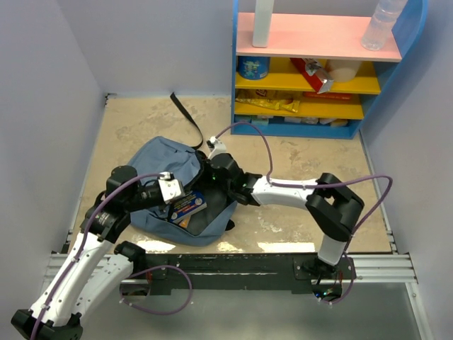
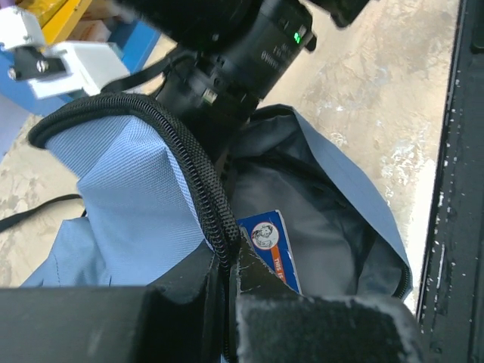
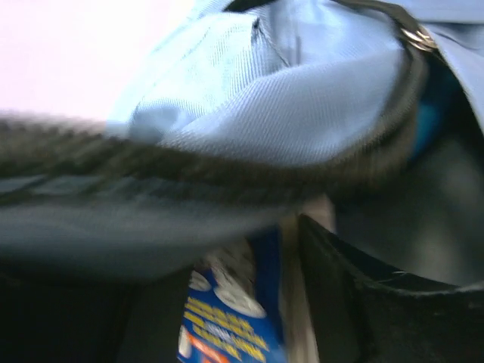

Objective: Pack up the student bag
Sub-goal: Place the book in the student bag.

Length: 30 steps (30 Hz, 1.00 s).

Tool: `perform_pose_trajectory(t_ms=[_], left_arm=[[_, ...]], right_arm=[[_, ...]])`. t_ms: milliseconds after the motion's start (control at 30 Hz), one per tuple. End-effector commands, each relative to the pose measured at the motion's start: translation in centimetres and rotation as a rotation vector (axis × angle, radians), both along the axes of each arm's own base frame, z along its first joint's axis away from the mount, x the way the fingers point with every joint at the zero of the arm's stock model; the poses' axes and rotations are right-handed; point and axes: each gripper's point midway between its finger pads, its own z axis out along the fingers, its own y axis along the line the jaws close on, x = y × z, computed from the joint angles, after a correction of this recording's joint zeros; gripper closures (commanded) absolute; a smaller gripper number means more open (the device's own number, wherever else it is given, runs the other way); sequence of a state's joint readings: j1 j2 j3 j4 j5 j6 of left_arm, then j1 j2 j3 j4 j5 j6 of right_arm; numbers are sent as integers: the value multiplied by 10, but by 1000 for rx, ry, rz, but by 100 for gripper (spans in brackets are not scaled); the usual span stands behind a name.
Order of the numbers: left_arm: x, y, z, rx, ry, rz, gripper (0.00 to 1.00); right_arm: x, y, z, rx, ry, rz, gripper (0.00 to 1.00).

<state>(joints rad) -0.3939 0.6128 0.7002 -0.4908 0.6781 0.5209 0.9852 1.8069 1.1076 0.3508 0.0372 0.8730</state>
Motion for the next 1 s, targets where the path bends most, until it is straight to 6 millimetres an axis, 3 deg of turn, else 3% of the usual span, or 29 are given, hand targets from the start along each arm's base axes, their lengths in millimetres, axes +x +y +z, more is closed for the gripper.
perform_pose_trajectory(t_ms=[0,33,100,133,200,233,267,300,333,400,467,567,667,733,767,800,967], left_arm=[[-16,-11,27,-46,-59,-111,100],[-17,-11,26,-45,-56,-111,100],[-17,-11,26,-46,-57,-114,100],[-17,-11,26,-47,-56,-112,100],[-16,-11,27,-46,-56,-109,100],[-15,-11,28,-47,-59,-109,100],[-15,-11,28,-46,-58,-106,100],[-15,-11,29,-47,-62,-106,100],[-14,-11,29,-46,-60,-104,100],[-14,-11,30,-48,-57,-105,100],[-14,-12,31,-50,-58,-106,100],[-13,-13,34,-58,-58,-108,100],[-10,-14,38,-62,-61,-108,100],[-9,-14,40,-61,-62,-107,100],[-9,-14,41,-61,-64,-108,100],[-9,-14,40,-58,-62,-107,100],[-9,-14,40,-57,-66,-108,100]], right_arm=[[2,-46,40,-74,-152,-48,43],[0,-59,33,-109,-157,-64,43],[0,-83,49,-143,-204,-116,44],[-4,-90,46,-160,-208,-114,44],[-9,-107,55,-182,-218,-132,59],[-14,-115,45,-201,-215,-127,65],[-21,-117,43,-192,-214,-104,79],[-26,-116,47,-162,-239,-85,83],[-36,-123,36,-165,-241,-59,87],[-54,-117,36,-125,-288,39,94],[-69,-118,23,-140,-300,85,100],[-77,-113,13,-152,-314,108,100],[-76,-101,3,-165,-301,117,100],[-76,-88,11,-132,-315,135,100],[-78,-81,2,-148,-303,154,100],[-77,-73,7,-139,-310,159,100],[-88,-53,-10,-163,-279,223,100]])
